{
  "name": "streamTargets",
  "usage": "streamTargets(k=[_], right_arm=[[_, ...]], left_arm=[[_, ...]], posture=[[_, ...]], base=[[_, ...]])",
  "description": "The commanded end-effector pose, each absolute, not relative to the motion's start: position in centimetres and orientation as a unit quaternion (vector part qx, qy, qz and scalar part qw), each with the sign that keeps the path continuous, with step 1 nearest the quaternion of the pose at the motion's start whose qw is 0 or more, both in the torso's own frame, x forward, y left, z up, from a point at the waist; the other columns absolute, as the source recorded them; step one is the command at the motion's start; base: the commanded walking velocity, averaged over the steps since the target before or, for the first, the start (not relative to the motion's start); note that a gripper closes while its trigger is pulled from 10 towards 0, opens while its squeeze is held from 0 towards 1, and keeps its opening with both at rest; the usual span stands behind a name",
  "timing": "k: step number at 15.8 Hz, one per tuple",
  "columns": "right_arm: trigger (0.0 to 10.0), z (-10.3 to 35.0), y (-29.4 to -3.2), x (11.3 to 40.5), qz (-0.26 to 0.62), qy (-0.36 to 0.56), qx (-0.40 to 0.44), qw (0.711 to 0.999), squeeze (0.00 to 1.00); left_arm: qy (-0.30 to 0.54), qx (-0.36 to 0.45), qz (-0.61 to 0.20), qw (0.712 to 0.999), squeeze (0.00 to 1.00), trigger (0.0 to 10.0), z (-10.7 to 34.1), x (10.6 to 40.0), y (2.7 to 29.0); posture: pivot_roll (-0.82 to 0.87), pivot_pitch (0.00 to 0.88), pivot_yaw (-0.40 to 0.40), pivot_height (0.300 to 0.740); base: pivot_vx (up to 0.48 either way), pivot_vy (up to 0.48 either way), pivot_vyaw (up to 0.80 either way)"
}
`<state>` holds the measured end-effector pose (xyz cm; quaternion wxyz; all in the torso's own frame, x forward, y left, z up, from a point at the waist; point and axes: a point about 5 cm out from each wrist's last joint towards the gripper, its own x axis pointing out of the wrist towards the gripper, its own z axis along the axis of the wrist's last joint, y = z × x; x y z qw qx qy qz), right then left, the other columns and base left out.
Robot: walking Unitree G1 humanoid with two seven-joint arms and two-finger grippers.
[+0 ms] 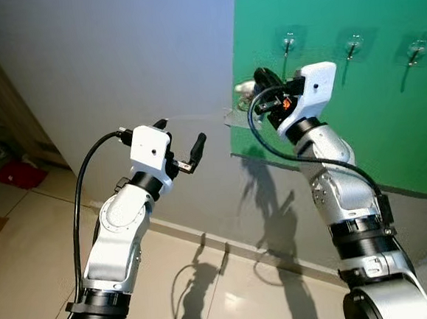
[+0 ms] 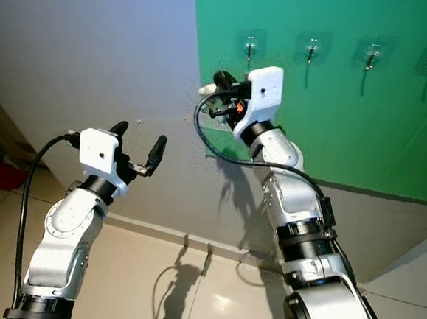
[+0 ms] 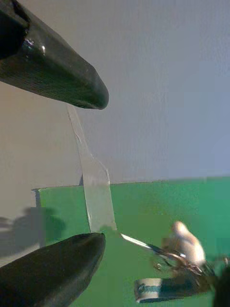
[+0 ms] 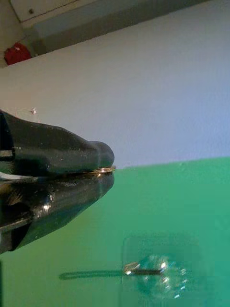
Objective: Hang keys on a hook
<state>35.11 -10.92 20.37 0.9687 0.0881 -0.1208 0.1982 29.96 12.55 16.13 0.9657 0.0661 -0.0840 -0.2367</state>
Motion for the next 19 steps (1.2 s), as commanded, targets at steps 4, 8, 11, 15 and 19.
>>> streamTargets(k=[4,8,11,15,19], right_arm=[[10.0,22.2,-11.9,35.7,0.191,-0.145,0.11,0.965,0.0],[10.0,22.8,-12.8,35.8,0.173,-0.159,0.126,0.964,0.0],[10.0,23.2,-13.3,36.2,0.155,-0.161,0.154,0.962,0.0],[10.0,23.4,-12.8,36.8,0.171,-0.153,0.16,0.96,0.0],[10.0,23.2,-12.2,37.1,0.192,-0.136,0.161,0.959,0.0]], left_arm=[[-0.104,0.072,-0.285,0.95,0.0,10.0,17.2,29.6,11.2],[-0.105,0.066,-0.3,0.946,0.0,10.0,17.3,29.6,10.8],[-0.107,0.061,-0.31,0.943,0.0,10.0,17.3,29.3,10.4],[-0.107,0.058,-0.308,0.944,0.0,10.0,17.3,29.3,10.4],[-0.105,0.06,-0.308,0.944,0.0,10.0,17.1,29.1,10.3]], posture=[[-0.04,0.0,0.013,0.74],[-0.05,0.0,0.02,0.74],[-0.05,0.0,0.007,0.74],[-0.04,0.0,-0.006,0.74],[-0.03,0.0,-0.019,0.74]], base=[[0.0,0.0,0.0],[0.0,0.0,0.0],[0.0,0.0,0.0],[0.0,0.0,0.0],[0.0,0.0,0.0]])
